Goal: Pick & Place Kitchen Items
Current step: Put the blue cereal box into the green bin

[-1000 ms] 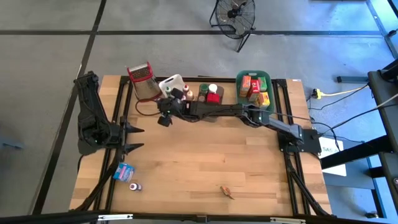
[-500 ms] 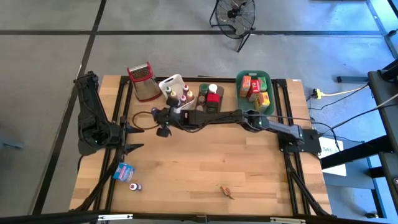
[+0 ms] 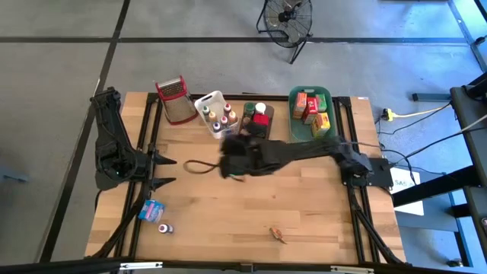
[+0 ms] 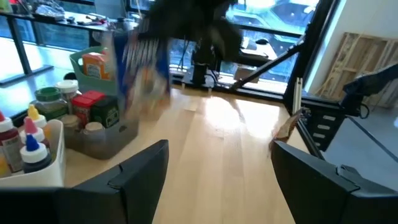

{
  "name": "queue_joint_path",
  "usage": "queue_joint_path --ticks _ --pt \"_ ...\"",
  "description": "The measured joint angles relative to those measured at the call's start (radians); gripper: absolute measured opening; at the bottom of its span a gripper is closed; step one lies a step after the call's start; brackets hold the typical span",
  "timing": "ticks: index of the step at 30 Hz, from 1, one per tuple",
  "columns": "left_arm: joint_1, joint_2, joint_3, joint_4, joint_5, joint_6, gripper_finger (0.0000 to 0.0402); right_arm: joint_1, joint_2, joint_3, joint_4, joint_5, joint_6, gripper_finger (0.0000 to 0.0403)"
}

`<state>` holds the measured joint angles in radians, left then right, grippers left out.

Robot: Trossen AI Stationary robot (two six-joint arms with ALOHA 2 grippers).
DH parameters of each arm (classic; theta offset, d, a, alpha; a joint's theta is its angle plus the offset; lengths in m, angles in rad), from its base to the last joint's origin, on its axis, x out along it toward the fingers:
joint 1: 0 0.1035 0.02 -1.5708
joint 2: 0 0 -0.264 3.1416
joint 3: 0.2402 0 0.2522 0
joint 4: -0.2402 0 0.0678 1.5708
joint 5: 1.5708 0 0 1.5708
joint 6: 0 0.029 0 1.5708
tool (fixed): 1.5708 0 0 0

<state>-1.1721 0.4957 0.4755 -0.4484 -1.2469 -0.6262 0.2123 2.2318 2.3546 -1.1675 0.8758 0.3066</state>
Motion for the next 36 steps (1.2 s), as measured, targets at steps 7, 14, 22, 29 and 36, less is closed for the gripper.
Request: queue_joint_path --ticks 7,14,22,29,36 --pt "0.0 0.006 0.0 -0.006 0.011 0.02 0.0278 0.05 -0.147 -0.036 -0.396 0.039 0.48 0.0059" --pt "0.0 0.007 0.0 -0.011 0.024 0.027 0.0278 0.057 -0.283 -0.189 -0.401 0.003 0.546 0.0058" --pt "0.0 0.006 0.0 -0.025 0.036 0.022 0.0278 0.028 -0.543 -0.494 -0.401 -0.051 0.626 0.0058" --pt "0.002 0.006 0.0 -0.027 0.005 0.022 0.0278 -0.053 -0.777 -0.801 -0.379 -0.084 0.676 0.0058" --pt "0.002 0.006 0.0 -0.027 -0.084 0.021 0.0278 -0.174 -0.826 -1.038 -0.298 -0.094 0.677 0.0059"
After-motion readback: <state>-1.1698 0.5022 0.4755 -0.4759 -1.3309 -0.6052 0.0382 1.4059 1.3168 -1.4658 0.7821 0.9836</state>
